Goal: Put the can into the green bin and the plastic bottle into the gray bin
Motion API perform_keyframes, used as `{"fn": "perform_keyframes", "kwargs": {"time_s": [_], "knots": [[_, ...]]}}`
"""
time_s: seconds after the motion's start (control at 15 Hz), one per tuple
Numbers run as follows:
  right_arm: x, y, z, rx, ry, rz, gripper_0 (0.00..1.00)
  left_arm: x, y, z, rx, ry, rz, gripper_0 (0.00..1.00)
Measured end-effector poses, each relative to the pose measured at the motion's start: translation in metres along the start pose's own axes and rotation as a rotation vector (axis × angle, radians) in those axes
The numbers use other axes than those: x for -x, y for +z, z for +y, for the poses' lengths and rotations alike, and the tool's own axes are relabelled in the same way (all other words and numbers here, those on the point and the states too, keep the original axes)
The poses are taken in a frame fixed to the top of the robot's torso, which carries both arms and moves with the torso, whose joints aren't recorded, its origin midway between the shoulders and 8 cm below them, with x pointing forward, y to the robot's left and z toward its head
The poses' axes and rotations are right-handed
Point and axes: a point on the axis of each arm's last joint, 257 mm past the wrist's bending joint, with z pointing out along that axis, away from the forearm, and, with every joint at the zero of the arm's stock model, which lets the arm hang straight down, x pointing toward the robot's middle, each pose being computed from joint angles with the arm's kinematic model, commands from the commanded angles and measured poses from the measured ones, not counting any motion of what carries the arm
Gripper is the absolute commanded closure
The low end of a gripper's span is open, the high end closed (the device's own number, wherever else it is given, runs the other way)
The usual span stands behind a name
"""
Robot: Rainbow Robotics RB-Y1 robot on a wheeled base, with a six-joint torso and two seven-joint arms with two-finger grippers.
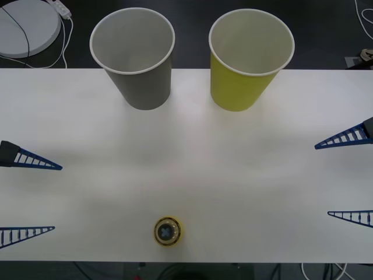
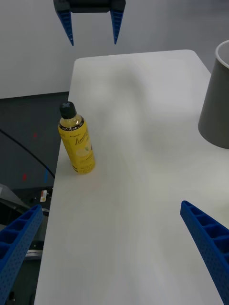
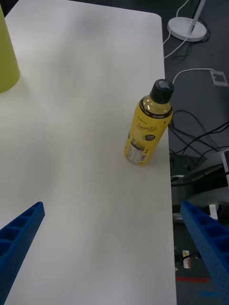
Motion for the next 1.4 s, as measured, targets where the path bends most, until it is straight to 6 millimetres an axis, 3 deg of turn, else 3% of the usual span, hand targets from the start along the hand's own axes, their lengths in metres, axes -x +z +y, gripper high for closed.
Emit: {"fn": "perform_keyframes", "kwargs": {"time_s": [0.67,1.4], "knots": [[0.000,0.000,0.000,0.000,0.000,0.000,0.00,-0.026,0.004,-0.016,-0.004,0.005,-0.092,0.00],[0.000,0.000,0.000,0.000,0.000,0.000,0.00,-0.035,0.042,-0.042,-0.003,-0.035,-0.155,0.00]]}}
